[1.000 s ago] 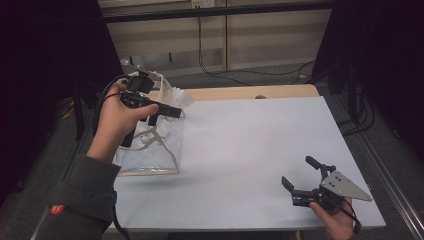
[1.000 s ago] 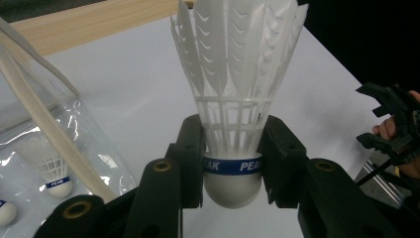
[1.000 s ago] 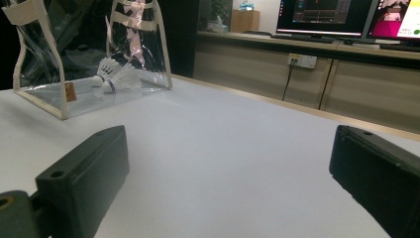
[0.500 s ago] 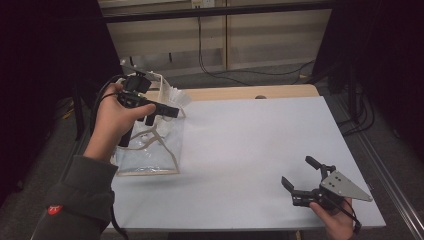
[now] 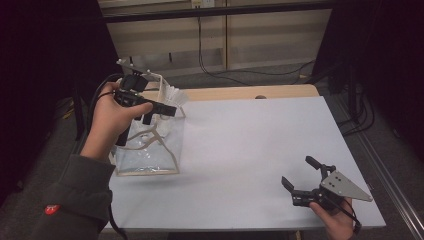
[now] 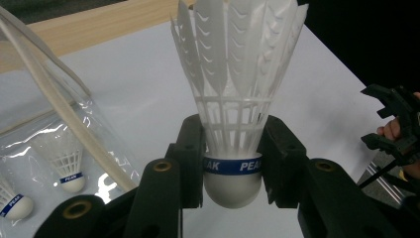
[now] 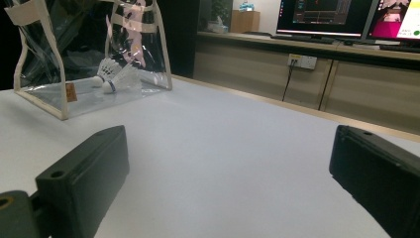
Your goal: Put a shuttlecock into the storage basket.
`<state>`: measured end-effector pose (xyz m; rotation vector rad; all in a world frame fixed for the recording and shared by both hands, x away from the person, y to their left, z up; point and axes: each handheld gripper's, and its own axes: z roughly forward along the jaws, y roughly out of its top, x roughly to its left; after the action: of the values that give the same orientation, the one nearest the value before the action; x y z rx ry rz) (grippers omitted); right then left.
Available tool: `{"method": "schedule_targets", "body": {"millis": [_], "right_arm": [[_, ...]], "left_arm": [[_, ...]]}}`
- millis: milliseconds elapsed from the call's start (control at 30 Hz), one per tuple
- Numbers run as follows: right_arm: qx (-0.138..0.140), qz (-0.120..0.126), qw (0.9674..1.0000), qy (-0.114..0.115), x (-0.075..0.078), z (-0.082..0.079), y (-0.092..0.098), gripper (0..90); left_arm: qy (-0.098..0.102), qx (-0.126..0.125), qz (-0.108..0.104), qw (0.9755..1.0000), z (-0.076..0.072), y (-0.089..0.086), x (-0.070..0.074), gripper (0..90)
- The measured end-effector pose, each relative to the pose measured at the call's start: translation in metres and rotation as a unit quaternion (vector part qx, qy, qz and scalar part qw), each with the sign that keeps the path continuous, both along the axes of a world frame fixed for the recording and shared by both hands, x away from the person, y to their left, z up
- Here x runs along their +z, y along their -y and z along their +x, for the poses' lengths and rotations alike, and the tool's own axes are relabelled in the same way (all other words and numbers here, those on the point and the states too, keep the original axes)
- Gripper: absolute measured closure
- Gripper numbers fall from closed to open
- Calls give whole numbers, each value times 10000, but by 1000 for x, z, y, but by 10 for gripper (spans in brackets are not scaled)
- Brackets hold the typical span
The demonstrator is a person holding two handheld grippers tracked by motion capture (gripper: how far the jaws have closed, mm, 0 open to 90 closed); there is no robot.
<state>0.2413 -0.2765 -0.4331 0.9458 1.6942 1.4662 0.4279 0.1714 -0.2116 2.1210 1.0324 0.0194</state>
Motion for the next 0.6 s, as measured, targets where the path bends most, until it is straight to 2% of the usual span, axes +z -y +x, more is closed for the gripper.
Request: {"method": "schedule_targets", "body": {"millis": [600], "right_arm": [[0, -2, 10000, -7, 0, 0, 0, 20]], "left_arm": [[49, 124, 51, 9999, 2, -10, 2, 649]]}}
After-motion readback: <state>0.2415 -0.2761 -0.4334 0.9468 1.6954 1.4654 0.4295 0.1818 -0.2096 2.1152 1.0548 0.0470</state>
